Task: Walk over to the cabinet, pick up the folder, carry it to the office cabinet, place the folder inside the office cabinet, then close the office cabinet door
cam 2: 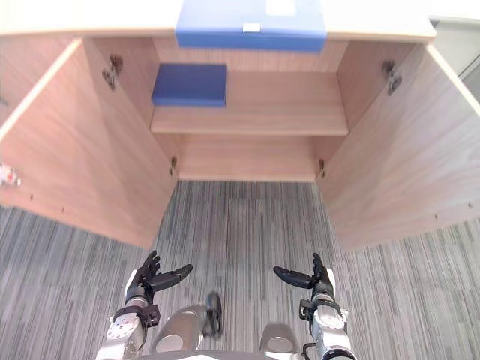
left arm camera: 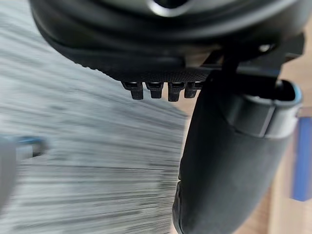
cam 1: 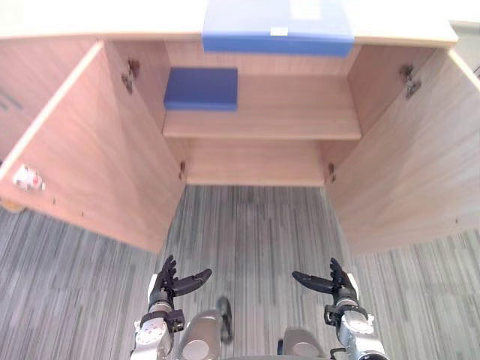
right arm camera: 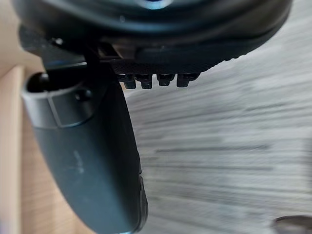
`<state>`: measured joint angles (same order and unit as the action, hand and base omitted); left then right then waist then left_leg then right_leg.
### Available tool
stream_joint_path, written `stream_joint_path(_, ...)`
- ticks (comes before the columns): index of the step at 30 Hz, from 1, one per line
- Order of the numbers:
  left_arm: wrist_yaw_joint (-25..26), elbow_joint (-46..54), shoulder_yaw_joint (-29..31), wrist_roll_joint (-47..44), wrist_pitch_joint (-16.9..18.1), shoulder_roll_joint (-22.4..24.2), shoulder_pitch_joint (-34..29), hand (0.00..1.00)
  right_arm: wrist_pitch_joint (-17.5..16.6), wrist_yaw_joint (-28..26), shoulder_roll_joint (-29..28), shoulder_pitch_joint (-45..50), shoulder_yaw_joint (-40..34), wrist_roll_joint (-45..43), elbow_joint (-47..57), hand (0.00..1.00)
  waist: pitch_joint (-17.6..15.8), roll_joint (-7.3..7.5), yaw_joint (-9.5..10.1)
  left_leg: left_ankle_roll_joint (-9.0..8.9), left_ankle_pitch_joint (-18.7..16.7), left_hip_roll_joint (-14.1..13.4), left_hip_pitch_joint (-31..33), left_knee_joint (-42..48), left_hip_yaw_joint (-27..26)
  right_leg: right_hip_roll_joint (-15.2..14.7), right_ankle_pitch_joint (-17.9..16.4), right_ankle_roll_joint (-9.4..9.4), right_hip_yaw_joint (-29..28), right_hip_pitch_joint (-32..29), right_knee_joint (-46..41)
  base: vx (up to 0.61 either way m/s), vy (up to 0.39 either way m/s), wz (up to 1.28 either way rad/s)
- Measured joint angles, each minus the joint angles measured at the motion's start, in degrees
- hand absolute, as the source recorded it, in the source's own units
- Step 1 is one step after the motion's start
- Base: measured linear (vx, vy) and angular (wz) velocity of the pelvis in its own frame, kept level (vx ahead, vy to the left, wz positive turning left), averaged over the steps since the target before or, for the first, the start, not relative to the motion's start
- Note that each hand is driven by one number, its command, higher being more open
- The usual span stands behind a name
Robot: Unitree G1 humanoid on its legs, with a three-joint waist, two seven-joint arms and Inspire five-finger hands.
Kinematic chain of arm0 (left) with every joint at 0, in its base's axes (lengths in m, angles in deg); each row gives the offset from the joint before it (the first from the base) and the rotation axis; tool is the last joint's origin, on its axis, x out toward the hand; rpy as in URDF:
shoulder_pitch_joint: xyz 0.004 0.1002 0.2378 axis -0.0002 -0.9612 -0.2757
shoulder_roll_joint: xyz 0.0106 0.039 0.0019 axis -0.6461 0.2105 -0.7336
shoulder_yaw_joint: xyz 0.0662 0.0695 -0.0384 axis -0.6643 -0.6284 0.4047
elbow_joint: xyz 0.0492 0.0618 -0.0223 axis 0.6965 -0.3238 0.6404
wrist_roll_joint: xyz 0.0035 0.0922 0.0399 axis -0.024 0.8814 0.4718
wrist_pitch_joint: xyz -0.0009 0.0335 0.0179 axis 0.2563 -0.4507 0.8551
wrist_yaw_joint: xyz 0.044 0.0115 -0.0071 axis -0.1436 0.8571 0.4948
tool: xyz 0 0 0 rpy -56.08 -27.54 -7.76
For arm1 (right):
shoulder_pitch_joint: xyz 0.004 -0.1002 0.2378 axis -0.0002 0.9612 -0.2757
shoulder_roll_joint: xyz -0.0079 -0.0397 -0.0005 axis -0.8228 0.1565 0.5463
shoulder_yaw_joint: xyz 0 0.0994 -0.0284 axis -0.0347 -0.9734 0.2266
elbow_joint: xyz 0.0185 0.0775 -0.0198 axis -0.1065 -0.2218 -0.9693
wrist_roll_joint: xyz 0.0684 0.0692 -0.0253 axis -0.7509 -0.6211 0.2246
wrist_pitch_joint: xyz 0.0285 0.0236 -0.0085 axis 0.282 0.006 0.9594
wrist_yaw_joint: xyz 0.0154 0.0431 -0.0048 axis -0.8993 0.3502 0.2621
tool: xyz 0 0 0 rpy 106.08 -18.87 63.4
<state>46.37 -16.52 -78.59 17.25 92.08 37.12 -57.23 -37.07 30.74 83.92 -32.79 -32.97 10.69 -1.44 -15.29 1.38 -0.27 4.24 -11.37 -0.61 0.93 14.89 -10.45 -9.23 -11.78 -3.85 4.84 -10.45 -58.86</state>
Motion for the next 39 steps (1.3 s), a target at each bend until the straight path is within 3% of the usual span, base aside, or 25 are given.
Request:
stream_joint_path(3, 0.0, -1.2, 0.2, 0.0, 0.1, -0.9, 0.5, 1.00, 0.0, -0.2, 0.0, -0.1, 0.6, 0.2, 0.0, 1.00, -0.3, -0.72, -1.00, -0.03, 0.0, -2.7, -6.9, -4.3, 0.2, 2.5, -4.0, 1.82, 4.6, -6.0, 11.6, 0.45, -0.119, 0.18)
stream_joint_path(4, 0.0, -1.9, 0.3, 0.0, 0.0, -0.9, 0.6, 1.00, 0.0, -0.2, 0.1, -0.1, 0.6, 0.3, 0.0, 1.00, -0.3, -0.74, -1.63, -0.56, -0.3, -3.9, -8.4, -4.7, 0.2, 3.4, -3.2, 1.32, 5.5, -7.7, 22.3, 0.46, -0.188, 0.30)
stream_joint_path(5, -0.1, -2.1, 0.3, 0.0, 0.0, -1.4, 0.3, 1.00, 0.0, -0.2, 0.1, 0.2, 0.6, 0.3, 0.2, 1.00, -0.1, -0.40, -2.20, -2.60, -1.0, -4.4, -9.5, -4.7, 0.3, 4.3, 0.6, 1.00, 5.6, -7.7, 32.9, 0.48, -0.195, 0.39)
stream_joint_path(6, -0.1, -2.1, -0.1, 0.0, 0.0, -1.8, -0.2, 1.00, -0.1, -0.1, 0.1, 1.6, 0.5, 0.3, 0.3, 1.00, 0.7, 0.96, -2.18, -5.57, -2.6, -3.6, -10.8, -4.5, 0.3, 4.1, 9.4, 2.49, 4.5, -7.4, 42.4, 0.51, -0.229, 0.27)
stream_joint_path(7, 0.0, -4.3, -0.1, 0.0, -0.4, -0.1, 0.3, 1.00, 0.1, 0.0, 1.5, 2.0, 0.3, 0.4, -1.2, 1.00, 1.0, -0.86, -1.74, -8.78, -5.0, -5.7, -12.6, -3.4, 0.9, 5.3, 13.9, 4.59, 4.3, -8.5, 38.1, 0.60, -0.261, 0.19)
stream_joint_path(8, -0.3, -4.7, -0.2, 0.1, -0.7, 0.7, -0.3, 1.00, 0.5, 0.0, 1.8, 2.1, 0.3, 0.4, -2.2, 1.00, 2.4, -1.27, -2.03, -9.24, -4.7, -6.7, -10.6, 1.6, 2.1, 5.6, 10.1, 4.89, 4.7, -8.3, 37.4, 0.49, -0.247, 0.04)
stream_joint_path(9, -0.3, -4.5, -0.2, 0.3, -0.7, 1.3, -0.4, 1.00, 0.5, 0.0, 2.0, 2.3, 0.2, 0.4, -2.0, 1.00, 2.4, -1.52, -2.01, -9.40, -4.5, -7.5, -9.0, 6.0, 2.6, 6.0, 9.0, 5.07, 4.8, -7.9, 37.0, 0.47, -0.249, 0.09)
stream_joint_path(11, -0.4, -3.5, -0.1, 0.3, -0.6, 3.3, -1.0, 1.00, 0.7, 0.0, 1.8, 3.9, 0.3, 0.4, -0.7, 1.00, 1.7, -2.81, -1.70, -12.43, -1.4, -11.9, -0.1, 29.8, 4.4, 8.4, 6.7, 6.31, 5.7, -0.7, 40.5, 0.45, -0.237, 0.04)
stream_joint_path(13, -0.8, -2.2, -0.2, 0.3, -0.6, 3.7, -2.0, 1.00, 0.6, 0.1, 0.9, 5.6, 0.3, 0.4, 1.1, 1.00, 1.7, -2.53, -0.72, -12.09, -2.4, -13.2, 3.4, 36.4, 3.4, 9.4, 6.2, 7.05, 5.6, 4.4, 43.5, 0.40, -0.136, -0.13)
stream_joint_path(15, -1.1, -0.3, -0.2, 0.3, -0.6, 4.1, -2.4, 1.00, 0.2, 0.1, 0.7, 5.9, -0.1, 0.3, 2.4, 1.00, 1.9, -2.06, 0.04, -10.59, -3.9, -12.7, 7.5, 31.5, 1.1, 9.3, 6.3, 6.93, 4.9, 8.3, 46.9, 0.37, -0.084, -0.23)
stream_joint_path(17, -1.4, 1.4, -0.2, 0.3, -0.6, 4.1, -2.1, 1.00, 0.2, 0.1, 0.7, 4.5, -1.5, 0.3, 2.2, 1.00, 2.0, -2.19, 1.09, -10.45, -3.7, -10.0, 8.6, 16.9, 2.2, 8.9, 6.4, 6.71, 3.3, 9.9, 48.4, 0.34, 0.024, -0.38)
stream_joint_path(18, -1.3, 2.8, -0.2, 0.3, -0.6, 4.1, -2.2, 1.00, 0.2, 0.1, 0.9, 3.9, -2.0, 0.3, 2.2, 1.00, 2.3, -2.69, 0.92, -10.09, 0.7, -8.2, 8.0, 6.1, 3.8, 8.8, 6.4, 5.94, 2.9, 10.7, 49.3, 0.34, 0.106, -0.31)
stream_joint_path(19, -1.3, 3.4, -0.3, 0.3, -0.5, 4.2, -2.3, 1.00, 0.1, 0.1, 1.2, 3.8, -2.2, 0.3, 2.2, 1.00, 2.7, -3.38, 0.82, -9.34, 5.5, -8.0, 8.1, 2.0, 4.0, 9.2, 6.2, 5.44, 2.8, 10.9, 49.7, 0.33, 0.154, -0.15)
stream_joint_path(20, -1.3, 3.9, -0.2, 0.3, -0.5, 4.0, -2.0, 1.00, 0.3, 0.2, 1.1, 3.7, -2.9, 0.3, 1.6, 1.00, 2.7, -3.63, 0.97, -6.46, 8.5, -7.5, 7.5, 0.1, 4.1, 9.1, 5.5, 4.35, 2.4, 12.2, 50.1, 0.31, 0.160, 0.08)
stream_joint_path(22, -1.1, 7.0, -0.2, 0.3, -0.5, 3.5, -2.0, 1.00, 0.3, 0.3, 1.0, 4.6, -3.0, 0.3, 2.0, 1.00, 3.1, -2.79, 0.97, -6.22, 8.8, -5.8, 6.1, -2.1, 4.2, 7.3, 4.8, 3.10, 2.6, 12.8, 50.1, 0.19, 0.105, 0.20)
stream_joint_path(26, -0.1, 20.3, 0.6, 1.1, 0.1, 1.9, -5.9, 1.00, 0.3, 0.1, 0.7, 5.3, -3.0, 0.3, 2.0, 1.00, 3.2, -2.69, 1.09, -5.02, 9.6, -2.9, 2.2, -7.1, 4.2, 4.9, 4.1, 2.01, 2.8, 15.1, 51.5, 0.13, 0.064, 0.10)
stream_joint_path(31, 1.1, 36.6, 2.2, 7.1, 1.8, 0.0, -11.2, 1.00, 0.0, 0.0, 0.8, 5.8, -3.9, 0.4, 2.0, 1.00, 3.3, -2.70, 1.39, -4.85, 10.8, -2.3, -0.4, -10.7, 5.2, 4.8, 4.1, 2.00, 3.3, 16.7, 52.0, 0.04, -0.013, 0.12)
stream_joint_path(39, 3.3, 53.2, -0.5, 12.0, 3.9, 0.3, -19.0, 1.00, -1.1, 0.1, 1.5, 6.6, -3.4, 2.7, -0.4, 1.00, 5.9, -2.85, 2.35, -4.62, 11.3, -1.6, -1.6, -11.6, 5.7, 4.7, 4.1, 2.01, 3.1, 17.9, 52.2, -0.02, 0.005, 0.02)
